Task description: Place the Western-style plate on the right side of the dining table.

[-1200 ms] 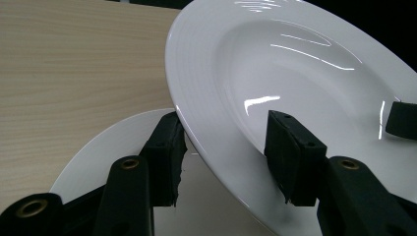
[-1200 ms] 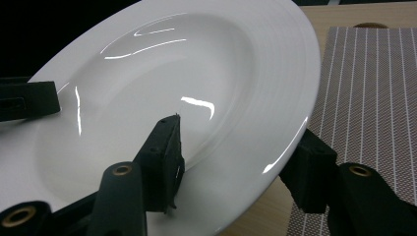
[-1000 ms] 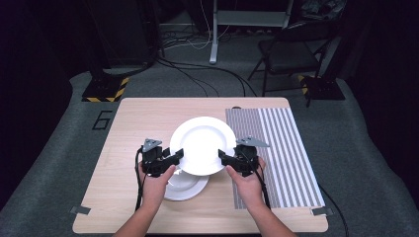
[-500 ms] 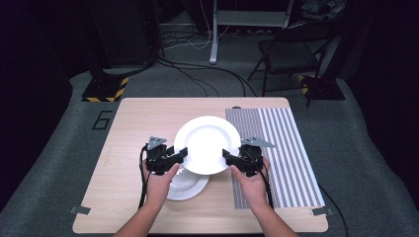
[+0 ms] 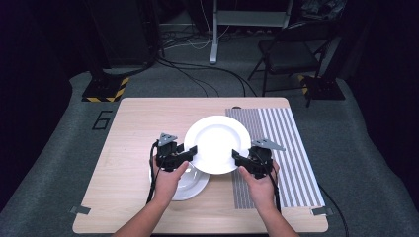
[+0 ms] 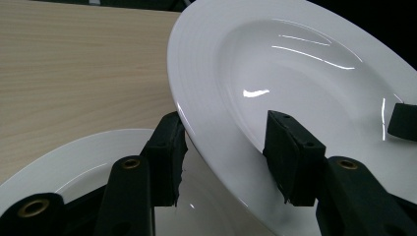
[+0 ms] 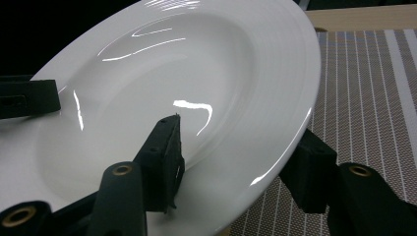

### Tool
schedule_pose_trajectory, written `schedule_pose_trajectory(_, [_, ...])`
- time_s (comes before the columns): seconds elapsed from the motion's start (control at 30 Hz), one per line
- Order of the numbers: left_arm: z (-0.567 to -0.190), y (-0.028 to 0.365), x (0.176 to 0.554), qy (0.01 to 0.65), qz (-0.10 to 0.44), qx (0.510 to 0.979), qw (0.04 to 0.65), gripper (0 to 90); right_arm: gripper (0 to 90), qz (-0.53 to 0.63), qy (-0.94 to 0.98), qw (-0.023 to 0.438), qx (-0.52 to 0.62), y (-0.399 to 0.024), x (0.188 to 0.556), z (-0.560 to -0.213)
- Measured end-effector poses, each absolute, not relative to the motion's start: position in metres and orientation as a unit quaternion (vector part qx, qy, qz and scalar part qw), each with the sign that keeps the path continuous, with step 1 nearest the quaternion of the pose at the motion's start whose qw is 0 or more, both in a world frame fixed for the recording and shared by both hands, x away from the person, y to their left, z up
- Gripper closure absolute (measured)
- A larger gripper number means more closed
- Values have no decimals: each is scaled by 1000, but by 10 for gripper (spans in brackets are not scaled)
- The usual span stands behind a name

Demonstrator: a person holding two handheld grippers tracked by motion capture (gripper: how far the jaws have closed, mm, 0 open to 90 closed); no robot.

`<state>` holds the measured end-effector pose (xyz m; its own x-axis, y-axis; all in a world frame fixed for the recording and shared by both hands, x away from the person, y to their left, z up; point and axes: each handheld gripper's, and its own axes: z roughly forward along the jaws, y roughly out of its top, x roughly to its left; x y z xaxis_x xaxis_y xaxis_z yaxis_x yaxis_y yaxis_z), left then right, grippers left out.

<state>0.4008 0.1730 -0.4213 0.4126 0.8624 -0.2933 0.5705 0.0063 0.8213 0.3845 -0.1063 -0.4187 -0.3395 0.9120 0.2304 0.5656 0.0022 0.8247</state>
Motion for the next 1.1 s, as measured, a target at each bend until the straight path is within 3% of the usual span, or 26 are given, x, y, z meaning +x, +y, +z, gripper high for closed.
schedule_pose_trajectory(1.1, [-421, 110, 420, 465, 105, 727, 494, 511, 449, 433, 638, 231, 593, -162, 359, -416])
